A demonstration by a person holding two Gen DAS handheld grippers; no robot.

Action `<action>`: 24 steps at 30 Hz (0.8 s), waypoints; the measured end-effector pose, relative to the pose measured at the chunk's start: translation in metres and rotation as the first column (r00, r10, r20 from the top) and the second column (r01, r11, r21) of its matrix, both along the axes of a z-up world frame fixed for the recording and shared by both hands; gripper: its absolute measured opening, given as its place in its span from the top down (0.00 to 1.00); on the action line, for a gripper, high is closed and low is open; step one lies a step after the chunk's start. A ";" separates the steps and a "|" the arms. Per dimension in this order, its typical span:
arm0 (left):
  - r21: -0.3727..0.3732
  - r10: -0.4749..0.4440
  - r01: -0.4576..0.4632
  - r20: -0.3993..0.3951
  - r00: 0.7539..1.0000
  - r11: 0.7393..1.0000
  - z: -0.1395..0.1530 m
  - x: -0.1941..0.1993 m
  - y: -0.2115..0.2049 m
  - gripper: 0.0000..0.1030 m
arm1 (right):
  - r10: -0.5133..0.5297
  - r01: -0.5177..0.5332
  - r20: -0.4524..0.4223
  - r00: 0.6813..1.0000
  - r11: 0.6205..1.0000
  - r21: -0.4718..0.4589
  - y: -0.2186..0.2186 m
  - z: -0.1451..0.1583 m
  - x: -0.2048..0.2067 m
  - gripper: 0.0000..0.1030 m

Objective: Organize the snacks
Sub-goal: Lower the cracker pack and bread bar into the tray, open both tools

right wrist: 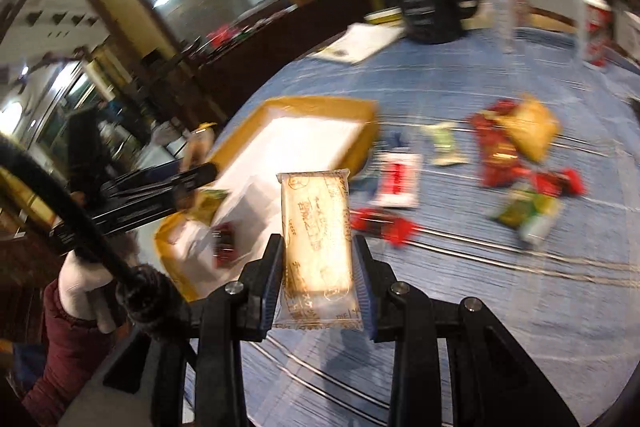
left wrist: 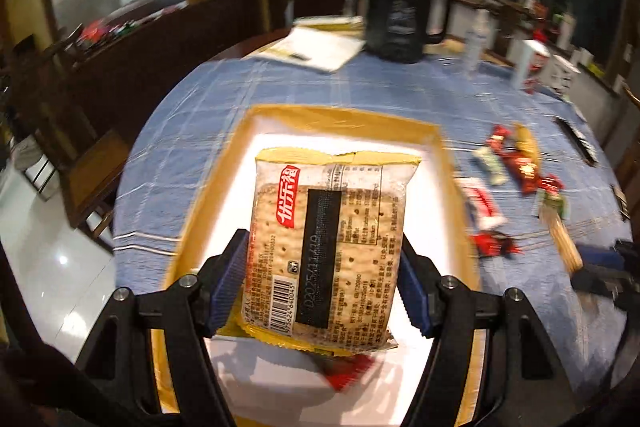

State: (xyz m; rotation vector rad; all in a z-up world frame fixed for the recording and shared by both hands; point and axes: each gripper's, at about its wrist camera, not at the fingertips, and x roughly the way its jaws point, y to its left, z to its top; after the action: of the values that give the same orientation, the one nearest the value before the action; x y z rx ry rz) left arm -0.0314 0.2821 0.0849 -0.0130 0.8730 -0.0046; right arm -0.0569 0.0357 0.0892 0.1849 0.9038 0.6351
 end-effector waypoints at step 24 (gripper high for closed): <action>-0.227 0.057 -0.081 -0.113 0.992 0.971 -0.031 0.046 0.058 0.43 | 0.124 -0.135 -0.097 0.988 0.983 -0.120 0.157 -0.060 0.055 0.65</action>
State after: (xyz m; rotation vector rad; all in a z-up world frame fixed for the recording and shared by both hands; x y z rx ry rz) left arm 0.0142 0.3404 0.0539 -0.2641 0.9742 -0.0408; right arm -0.0016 0.1930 0.0297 0.0407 1.0454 0.6920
